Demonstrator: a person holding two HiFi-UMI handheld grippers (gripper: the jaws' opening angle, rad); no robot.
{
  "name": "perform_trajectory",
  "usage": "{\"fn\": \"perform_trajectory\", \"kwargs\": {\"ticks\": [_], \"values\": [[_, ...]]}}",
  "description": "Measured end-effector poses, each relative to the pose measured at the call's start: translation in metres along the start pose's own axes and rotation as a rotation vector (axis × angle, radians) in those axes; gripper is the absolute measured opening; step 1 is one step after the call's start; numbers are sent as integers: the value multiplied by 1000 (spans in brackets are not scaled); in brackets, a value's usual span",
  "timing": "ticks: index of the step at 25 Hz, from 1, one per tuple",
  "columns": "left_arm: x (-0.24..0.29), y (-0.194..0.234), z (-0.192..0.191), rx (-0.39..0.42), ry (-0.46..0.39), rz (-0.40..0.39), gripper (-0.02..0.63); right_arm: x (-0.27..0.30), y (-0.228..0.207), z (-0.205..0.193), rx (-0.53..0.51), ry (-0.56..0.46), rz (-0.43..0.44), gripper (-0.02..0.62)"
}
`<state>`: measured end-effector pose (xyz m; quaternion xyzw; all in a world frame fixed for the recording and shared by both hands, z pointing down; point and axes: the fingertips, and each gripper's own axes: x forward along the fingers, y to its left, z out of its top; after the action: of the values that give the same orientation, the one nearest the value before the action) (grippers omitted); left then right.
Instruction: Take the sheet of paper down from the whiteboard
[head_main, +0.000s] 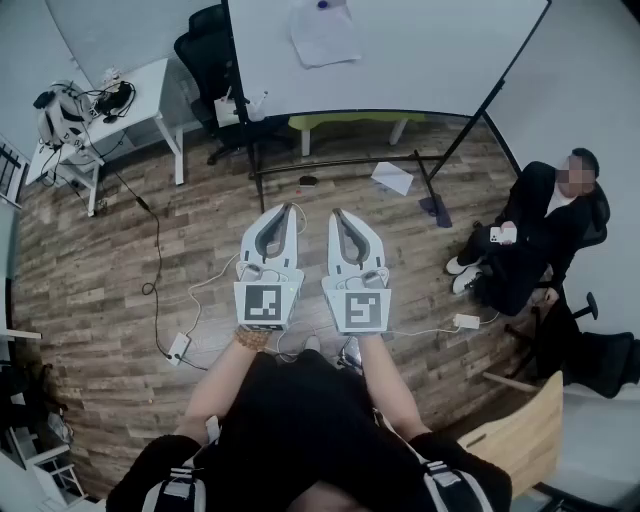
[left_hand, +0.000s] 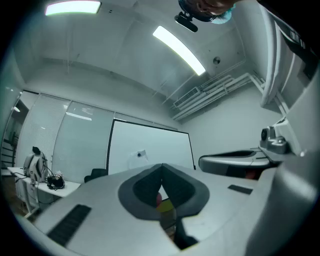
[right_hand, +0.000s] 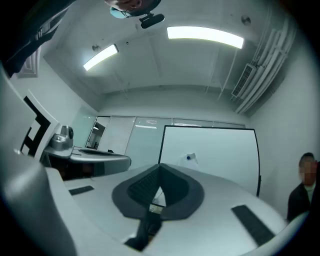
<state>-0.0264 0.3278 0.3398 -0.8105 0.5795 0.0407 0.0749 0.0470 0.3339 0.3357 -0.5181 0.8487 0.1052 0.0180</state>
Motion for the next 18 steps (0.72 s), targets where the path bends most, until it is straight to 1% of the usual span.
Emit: {"fn": "perform_trajectory", "kwargs": {"ticks": [3,7,10,13,18], "values": [[6,-17,-3,-9,-4,10,11,-8,-18,0,37,-43,12,-3],[11,-26,-6,-6,0,20,11,-9,-27,-4,71,-51,43,-3],[16,-25,-9,-10,4,30,11,-3,-30,-7,56,-49,57,-3],[28,-23,-10,-19,4,22,11,7,-33,-16,33,-10,62,-3],[52,-12,-19,-40,2,3,11,31,-37,-26,40,-15,61,-3]]}}
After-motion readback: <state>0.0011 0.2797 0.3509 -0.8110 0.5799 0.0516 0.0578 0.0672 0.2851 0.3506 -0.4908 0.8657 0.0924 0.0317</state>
